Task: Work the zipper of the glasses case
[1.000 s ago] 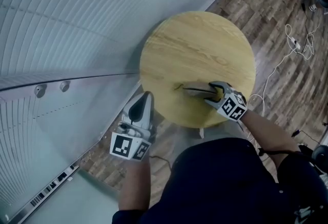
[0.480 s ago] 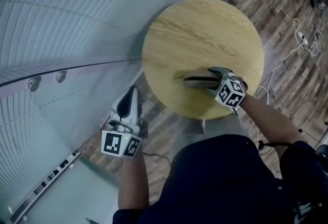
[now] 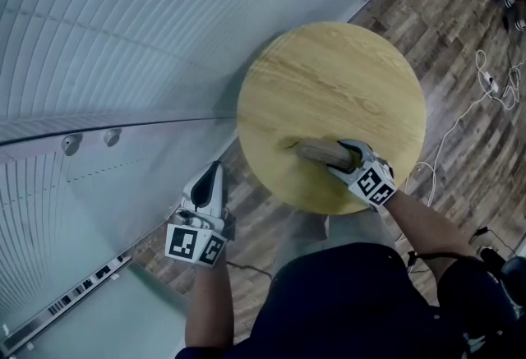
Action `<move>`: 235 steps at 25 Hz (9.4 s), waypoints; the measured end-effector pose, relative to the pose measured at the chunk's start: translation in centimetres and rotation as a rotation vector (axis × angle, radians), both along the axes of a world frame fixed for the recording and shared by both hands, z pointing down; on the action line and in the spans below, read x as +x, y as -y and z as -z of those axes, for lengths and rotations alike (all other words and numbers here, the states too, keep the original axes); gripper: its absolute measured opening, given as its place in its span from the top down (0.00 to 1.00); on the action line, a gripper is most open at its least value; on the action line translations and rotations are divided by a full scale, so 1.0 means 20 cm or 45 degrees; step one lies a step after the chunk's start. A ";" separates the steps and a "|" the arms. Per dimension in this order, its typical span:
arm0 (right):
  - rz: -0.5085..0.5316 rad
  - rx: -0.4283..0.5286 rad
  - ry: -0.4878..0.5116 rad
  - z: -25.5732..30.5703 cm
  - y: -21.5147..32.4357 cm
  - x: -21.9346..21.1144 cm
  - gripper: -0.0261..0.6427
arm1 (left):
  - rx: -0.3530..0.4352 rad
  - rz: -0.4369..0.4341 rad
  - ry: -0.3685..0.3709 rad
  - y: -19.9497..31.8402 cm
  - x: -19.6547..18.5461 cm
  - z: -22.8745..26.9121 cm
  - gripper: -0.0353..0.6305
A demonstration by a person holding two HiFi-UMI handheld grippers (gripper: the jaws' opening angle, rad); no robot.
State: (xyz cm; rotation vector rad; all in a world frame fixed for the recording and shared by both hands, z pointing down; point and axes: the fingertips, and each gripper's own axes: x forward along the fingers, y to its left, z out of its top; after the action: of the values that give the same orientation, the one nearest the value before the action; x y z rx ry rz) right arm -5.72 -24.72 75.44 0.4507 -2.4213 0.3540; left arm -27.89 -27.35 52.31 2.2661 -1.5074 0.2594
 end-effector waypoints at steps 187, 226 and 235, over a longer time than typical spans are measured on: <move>0.178 -0.110 1.244 2.31 -0.09 0.13 0.94 | 0.269 -1.159 -0.306 -0.30 1.08 0.85 0.50; 0.385 0.177 0.732 1.96 -0.24 -0.14 0.94 | 0.393 -0.757 -1.045 0.10 0.87 1.36 0.50; 0.371 0.175 0.717 1.96 -0.27 -0.21 0.94 | 0.410 -0.735 -0.925 0.10 1.00 1.36 0.50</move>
State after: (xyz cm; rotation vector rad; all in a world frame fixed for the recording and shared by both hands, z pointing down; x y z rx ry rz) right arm -9.85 -19.33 36.14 0.0462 -3.0202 0.2036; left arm -7.89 -29.36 25.20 2.5758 -0.5399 -0.6340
